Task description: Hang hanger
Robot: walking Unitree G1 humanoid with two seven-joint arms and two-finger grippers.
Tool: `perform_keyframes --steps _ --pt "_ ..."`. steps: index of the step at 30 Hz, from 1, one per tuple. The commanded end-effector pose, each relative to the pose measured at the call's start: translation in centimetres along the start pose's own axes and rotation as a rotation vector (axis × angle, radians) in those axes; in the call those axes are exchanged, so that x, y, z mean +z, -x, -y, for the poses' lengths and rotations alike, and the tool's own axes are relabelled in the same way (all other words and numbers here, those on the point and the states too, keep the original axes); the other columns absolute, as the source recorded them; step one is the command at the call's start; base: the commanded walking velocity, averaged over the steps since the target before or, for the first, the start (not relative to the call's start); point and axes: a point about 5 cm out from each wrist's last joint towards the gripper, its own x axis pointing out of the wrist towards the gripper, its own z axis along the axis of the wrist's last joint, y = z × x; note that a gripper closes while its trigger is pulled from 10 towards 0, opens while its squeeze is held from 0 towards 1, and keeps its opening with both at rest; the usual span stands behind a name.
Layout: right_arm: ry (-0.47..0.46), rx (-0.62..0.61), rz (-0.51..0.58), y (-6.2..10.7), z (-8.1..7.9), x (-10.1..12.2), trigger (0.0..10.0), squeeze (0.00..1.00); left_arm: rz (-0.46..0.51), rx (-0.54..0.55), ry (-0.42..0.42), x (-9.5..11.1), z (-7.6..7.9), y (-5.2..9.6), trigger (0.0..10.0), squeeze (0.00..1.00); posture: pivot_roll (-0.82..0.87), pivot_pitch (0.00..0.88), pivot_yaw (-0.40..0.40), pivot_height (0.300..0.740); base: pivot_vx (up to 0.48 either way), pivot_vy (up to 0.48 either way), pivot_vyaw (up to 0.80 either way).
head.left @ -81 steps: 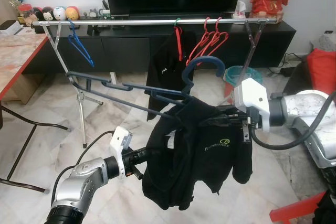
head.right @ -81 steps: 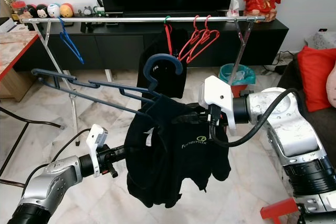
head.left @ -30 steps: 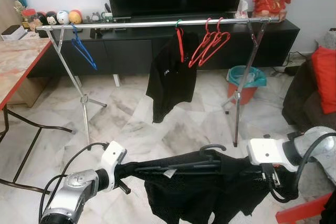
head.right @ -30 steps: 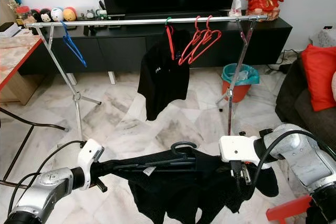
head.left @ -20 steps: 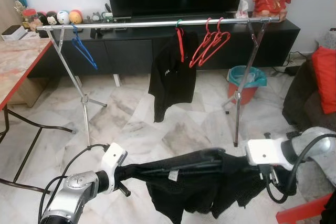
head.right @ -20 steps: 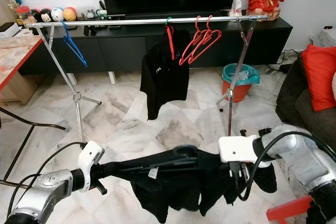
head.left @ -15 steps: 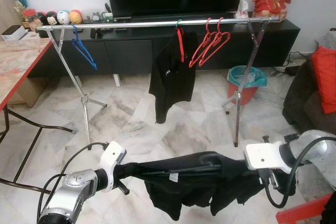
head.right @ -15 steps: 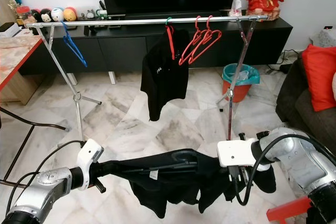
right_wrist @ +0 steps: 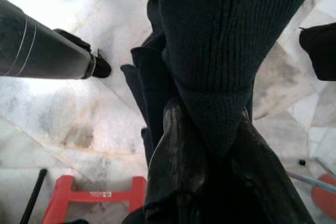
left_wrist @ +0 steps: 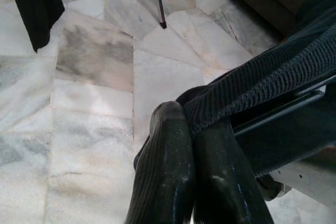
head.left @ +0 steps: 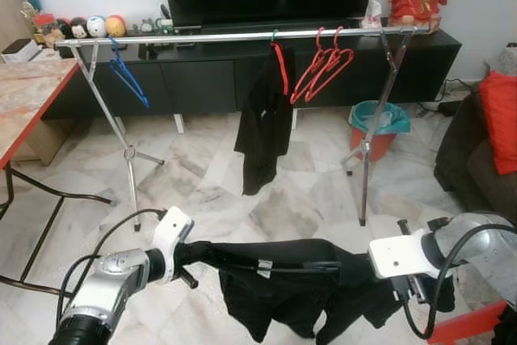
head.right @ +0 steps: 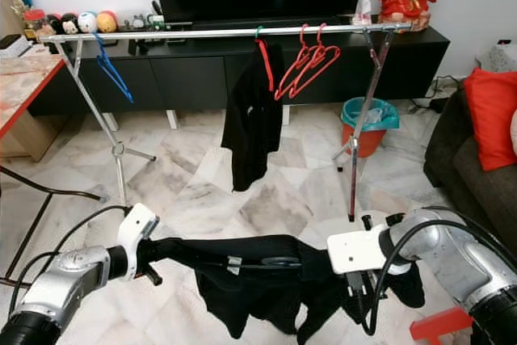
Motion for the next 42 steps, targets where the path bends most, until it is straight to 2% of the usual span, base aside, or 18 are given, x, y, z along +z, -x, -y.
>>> perform_keyframes --steps 1,6,9,12,21,26,28,30,33,36,38,41,42 --pt "-0.104 0.037 -0.252 1.7 -1.2 -4.4 0.0 0.0 -0.059 0.204 -0.003 -0.2 -3.9 4.0 10.0 0.0 0.03 0.0 0.047 0.74 0.0 0.0 0.0" --pt "-0.106 -0.033 -0.295 1.3 -0.6 -4.8 0.0 0.0 -0.063 0.186 -0.005 -0.1 -3.7 4.0 10.0 0.0 0.03 0.0 0.044 0.74 0.0 0.0 0.0" --pt "-0.11 -0.051 -0.28 0.7 -0.6 -4.6 0.0 0.0 -0.053 0.171 -0.005 0.3 -3.5 3.9 10.0 0.0 0.03 0.0 0.043 0.74 0.0 0.0 0.0" --pt "-0.107 0.017 -0.297 0.1 -1.6 -4.5 0.0 0.0 -0.039 0.158 -0.013 0.9 -3.4 3.9 10.0 0.0 0.03 0.0 0.043 0.74 0.0 0.0 0.0" --pt "-0.106 0.025 -0.332 -0.1 -2.0 -5.0 0.0 0.0 -0.033 0.143 -0.033 1.6 -3.4 4.1 10.0 0.0 0.03 0.0 0.043 0.74 0.0 0.0 0.0" --pt "-0.11 0.008 -0.368 0.1 -2.0 -5.8 0.0 0.0 -0.024 0.218 -0.037 2.0 -4.4 4.5 10.0 0.0 0.03 0.0 0.044 0.74 0.0 0.0 0.0" --pt "-0.111 -0.084 -0.324 0.3 -0.9 -5.4 0.0 0.0 -0.059 0.204 -0.065 1.6 -4.3 4.7 10.0 0.0 0.03 0.0 0.046 0.74 0.0 0.0 0.0" --pt "-0.113 -0.108 -0.301 0.5 -0.5 -5.1 0.0 0.0 -0.079 0.202 -0.077 1.3 -4.3 4.7 10.0 0.0 0.03 0.0 0.047 0.74 0.0 0.0 0.0" --pt "-0.106 -0.139 -0.284 1.7 0.4 -4.7 0.0 0.0 -0.196 0.213 -0.146 -0.5 -4.3 4.8 10.0 0.0 0.03 0.0 0.049 0.74 0.0 0.0 0.0" --pt "-0.083 -0.172 -0.284 2.4 1.0 -4.6 0.0 0.0 -0.24 0.211 -0.165 -1.4 -4.3 4.9 10.0 0.0 0.02 0.0 0.049 0.74 0.0 0.0 0.0" --pt "-0.105 -0.211 -0.212 2.9 1.8 -4.0 0.0 0.0 -0.295 0.193 -0.206 -2.2 -4.0 4.9 10.0 0.0 0.02 0.0 0.049 0.74 0.0 0.0 0.0" --pt "-0.089 -0.241 -0.193 3.3 2.3 -3.6 0.0 0.0 -0.339 0.174 -0.243 -2.8 -3.9 5.0 10.0 0.0 0.02 0.0 0.049 0.74 0.0 0.0 0.0" --pt "-0.091 -0.28 -0.174 3.6 3.1 -3.3 0.0 0.0 -0.37 0.148 -0.257 -3.4 -3.6 5.1 10.0 0.0 0.02 0.0 0.05 0.74 0.0 0.0 0.0"
